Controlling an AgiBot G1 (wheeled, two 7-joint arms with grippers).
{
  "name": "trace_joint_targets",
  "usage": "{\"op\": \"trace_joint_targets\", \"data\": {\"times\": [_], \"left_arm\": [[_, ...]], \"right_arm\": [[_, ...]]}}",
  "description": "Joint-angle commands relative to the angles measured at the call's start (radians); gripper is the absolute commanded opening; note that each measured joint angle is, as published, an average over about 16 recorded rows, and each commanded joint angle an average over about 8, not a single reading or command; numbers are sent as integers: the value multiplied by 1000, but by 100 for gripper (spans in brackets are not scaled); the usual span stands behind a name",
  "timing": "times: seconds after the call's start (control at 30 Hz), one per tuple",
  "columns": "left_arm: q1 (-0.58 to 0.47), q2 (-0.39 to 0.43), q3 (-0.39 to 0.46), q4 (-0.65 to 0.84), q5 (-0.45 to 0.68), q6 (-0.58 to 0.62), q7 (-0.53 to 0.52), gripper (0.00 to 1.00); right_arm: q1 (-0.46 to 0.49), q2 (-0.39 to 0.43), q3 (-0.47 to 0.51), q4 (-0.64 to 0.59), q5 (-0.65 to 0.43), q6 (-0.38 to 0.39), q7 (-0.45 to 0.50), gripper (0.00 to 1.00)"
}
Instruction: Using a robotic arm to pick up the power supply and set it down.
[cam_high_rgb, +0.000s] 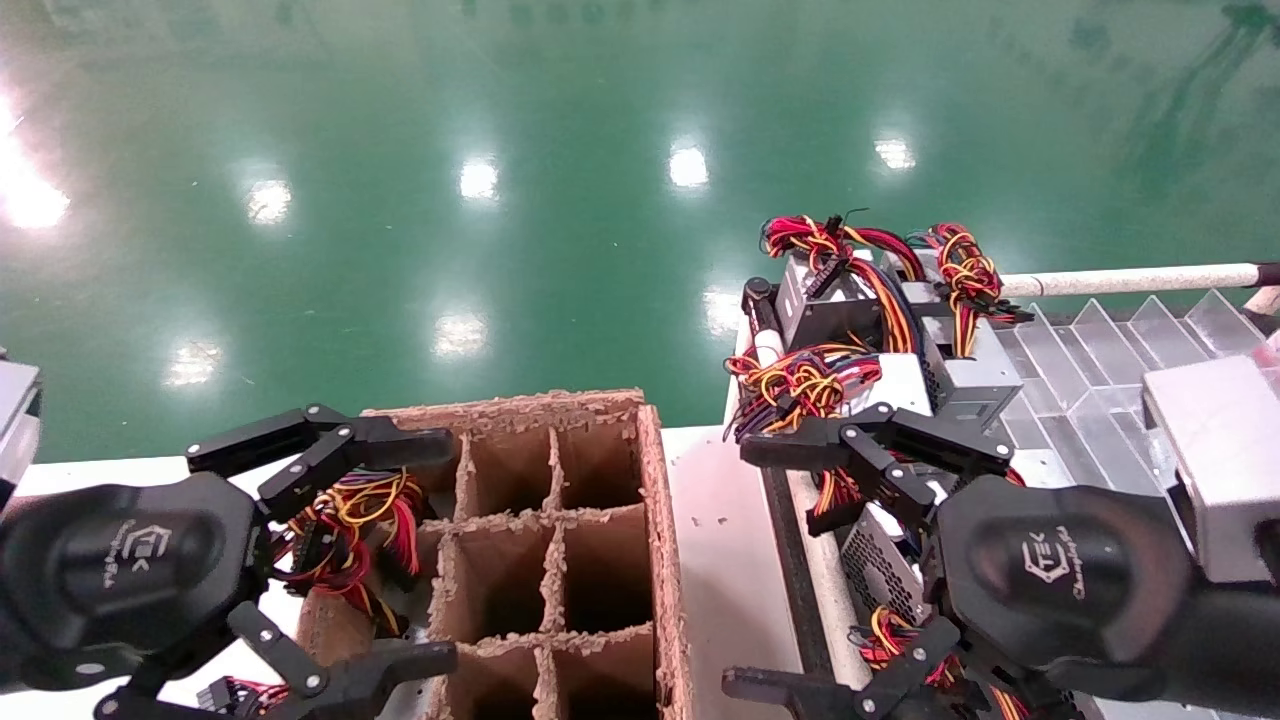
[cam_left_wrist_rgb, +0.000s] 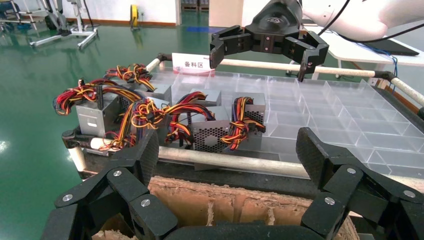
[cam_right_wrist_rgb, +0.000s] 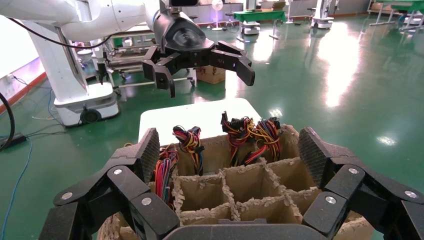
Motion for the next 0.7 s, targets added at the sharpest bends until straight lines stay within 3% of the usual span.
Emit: {"op": "trace_joint_targets", "data": {"times": [0.03,0.37,0.63,0.7], "left_arm": [[0,0,0,0,0,0,0,100],[0,0,0,0,0,0,0,100],[0,0,0,0,0,0,0,0],[0,0,0,0,0,0,0,0]], "right_arm": [[0,0,0,0,0,0,0,100],[0,0,0,0,0,0,0,100],[0,-1,1,-6,0,-2,-4,100],[1,-5,-1,-17,1,-10,-12,100]]}}
